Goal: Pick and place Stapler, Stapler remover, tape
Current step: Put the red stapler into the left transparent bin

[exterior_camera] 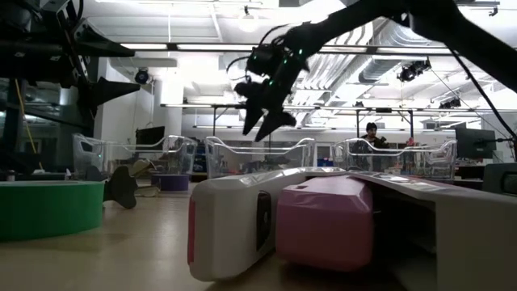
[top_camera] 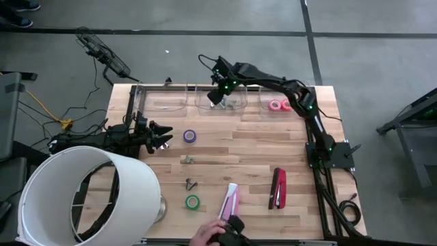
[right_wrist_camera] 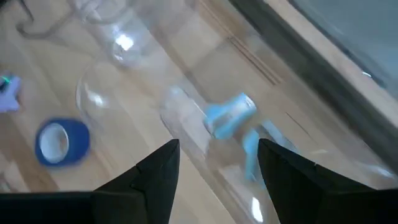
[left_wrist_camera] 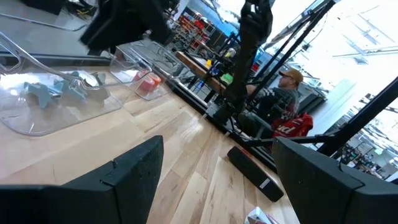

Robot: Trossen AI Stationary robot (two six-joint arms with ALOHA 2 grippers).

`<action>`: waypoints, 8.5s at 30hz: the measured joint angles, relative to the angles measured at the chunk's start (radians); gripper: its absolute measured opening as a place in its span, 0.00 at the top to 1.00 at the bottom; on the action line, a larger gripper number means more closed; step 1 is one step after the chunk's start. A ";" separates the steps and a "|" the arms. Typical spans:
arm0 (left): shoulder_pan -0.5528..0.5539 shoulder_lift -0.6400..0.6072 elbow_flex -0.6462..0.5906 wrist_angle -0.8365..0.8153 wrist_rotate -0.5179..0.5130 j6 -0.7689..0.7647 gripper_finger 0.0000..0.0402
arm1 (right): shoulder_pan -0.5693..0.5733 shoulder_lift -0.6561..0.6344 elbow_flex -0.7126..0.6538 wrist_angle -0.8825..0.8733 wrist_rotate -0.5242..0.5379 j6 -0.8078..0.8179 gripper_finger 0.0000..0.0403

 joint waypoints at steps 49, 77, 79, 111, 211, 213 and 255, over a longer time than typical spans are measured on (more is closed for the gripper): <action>0.000 0.000 0.000 0.000 0.000 0.000 0.26 | 0.638 -0.991 -1.292 -0.063 0.303 1.123 0.48; 0.000 0.000 0.000 0.000 0.000 0.000 0.26 | 0.935 -0.898 -1.318 -0.009 0.113 1.765 0.19; 0.000 0.000 0.000 0.000 0.000 0.000 0.26 | 0.945 -0.873 -1.318 0.024 0.106 1.791 0.19; 0.000 0.000 0.000 0.000 0.000 0.000 0.26 | 1.042 -0.665 -1.315 0.292 0.008 1.942 0.33; 0.000 0.123 0.057 0.170 -0.215 0.079 0.26 | 0.116 -0.845 -0.968 0.891 -0.304 0.057 0.49; 0.000 0.185 0.089 0.205 -0.232 0.084 0.26 | 0.100 -0.842 -0.968 0.921 -0.381 0.058 0.49; 0.230 1.369 0.866 0.463 0.317 0.211 0.26 | -0.077 -0.721 -0.968 1.389 -0.935 0.242 0.49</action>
